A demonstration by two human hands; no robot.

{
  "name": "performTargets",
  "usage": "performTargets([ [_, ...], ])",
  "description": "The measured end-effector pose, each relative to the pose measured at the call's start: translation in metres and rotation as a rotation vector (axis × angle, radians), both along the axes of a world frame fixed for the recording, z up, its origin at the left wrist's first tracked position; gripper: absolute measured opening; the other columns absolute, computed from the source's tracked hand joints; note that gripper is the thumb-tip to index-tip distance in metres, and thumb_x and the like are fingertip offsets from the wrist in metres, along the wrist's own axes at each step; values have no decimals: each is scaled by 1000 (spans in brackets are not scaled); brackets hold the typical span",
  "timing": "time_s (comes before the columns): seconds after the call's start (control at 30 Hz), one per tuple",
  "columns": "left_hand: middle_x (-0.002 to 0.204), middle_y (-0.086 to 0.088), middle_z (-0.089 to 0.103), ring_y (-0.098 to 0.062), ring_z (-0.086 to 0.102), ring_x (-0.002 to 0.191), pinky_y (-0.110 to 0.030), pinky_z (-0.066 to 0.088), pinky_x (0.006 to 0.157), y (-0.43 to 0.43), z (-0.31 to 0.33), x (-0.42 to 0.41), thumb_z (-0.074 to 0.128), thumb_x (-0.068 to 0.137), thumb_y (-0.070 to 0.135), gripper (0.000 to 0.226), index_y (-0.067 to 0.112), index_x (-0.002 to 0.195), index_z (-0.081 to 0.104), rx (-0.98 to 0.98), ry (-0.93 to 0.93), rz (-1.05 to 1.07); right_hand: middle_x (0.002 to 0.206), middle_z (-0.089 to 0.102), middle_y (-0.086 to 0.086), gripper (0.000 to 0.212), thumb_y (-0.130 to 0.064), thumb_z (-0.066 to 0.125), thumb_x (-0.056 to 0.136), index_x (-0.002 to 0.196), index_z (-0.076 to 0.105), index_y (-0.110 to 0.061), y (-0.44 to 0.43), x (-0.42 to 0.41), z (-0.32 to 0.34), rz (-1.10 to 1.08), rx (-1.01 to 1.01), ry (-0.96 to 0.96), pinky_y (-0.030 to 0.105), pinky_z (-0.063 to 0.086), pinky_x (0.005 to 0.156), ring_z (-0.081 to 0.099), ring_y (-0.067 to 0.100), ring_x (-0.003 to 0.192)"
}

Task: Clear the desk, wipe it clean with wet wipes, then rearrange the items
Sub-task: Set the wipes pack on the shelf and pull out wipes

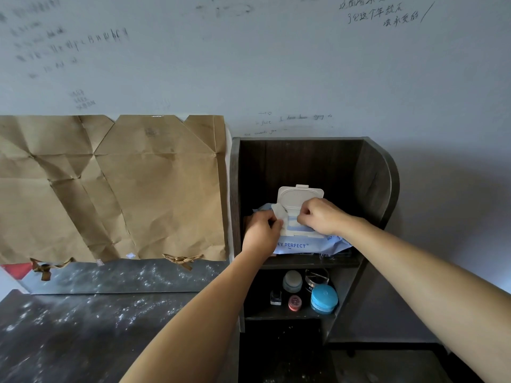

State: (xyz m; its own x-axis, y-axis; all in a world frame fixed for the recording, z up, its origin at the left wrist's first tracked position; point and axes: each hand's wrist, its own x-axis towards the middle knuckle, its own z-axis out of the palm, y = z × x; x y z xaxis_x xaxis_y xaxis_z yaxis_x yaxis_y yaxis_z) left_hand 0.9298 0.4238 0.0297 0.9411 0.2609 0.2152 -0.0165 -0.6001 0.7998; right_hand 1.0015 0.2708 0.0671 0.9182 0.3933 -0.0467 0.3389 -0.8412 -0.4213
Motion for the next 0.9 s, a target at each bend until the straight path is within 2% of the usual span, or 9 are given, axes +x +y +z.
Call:
performTargets([
  [0.17,57,7,48,-4,45,50,-11,26,40,-1,1,0,59,90,20,26,18,66,50,-28,-6,1,55,47,4,25,-17,54,81,57,53,-12,2,2,7,-36,147,104,29,36,53,46,17,55],
  [0.3,62,4,54,-5,48,53,-17,31,46,-2,2,2,60,89,22,18,11,75,59,-95,-13,2,60,60,3,26,-14,58,85,59,63,-12,-1,5,7,-53,233,134,29,46,57,56,16,59],
  [0.43,64,4,57,-3,49,54,-13,30,45,-3,1,2,60,89,22,17,12,76,61,-93,-29,9,72,70,-2,13,-18,68,78,66,72,-18,0,5,7,25,69,78,32,56,68,65,15,73],
  [0.5,64,2,58,-4,48,53,-14,30,45,-3,0,2,61,89,21,16,11,77,61,-93,-28,12,74,70,-3,8,-19,70,75,67,72,-19,2,4,7,51,-11,51,35,57,69,65,16,75],
  [0.63,64,4,57,-4,49,54,-16,32,47,-2,2,2,61,89,22,17,13,74,60,-100,-13,10,61,60,5,16,-18,62,76,61,64,-13,3,4,7,-37,114,94,30,46,53,57,18,60],
  [0.73,67,-3,61,-7,50,56,-19,35,49,-2,5,2,61,89,21,18,10,75,60,-107,-26,17,55,51,5,25,-16,59,79,54,58,-13,1,6,10,-88,215,157,27,39,49,50,17,55],
  [0.8,66,-5,59,-9,48,55,-21,36,49,-1,8,3,60,89,19,19,8,73,58,-115,-37,24,55,48,8,26,-13,56,81,56,55,-10,-2,8,12,-118,312,212,28,34,46,44,19,51],
  [0.9,62,3,53,-7,47,55,-19,33,48,-1,10,2,59,89,18,20,12,70,54,-118,-45,34,56,44,9,21,-9,54,82,62,55,-6,-8,12,15,-167,496,296,23,25,38,37,15,44],
])
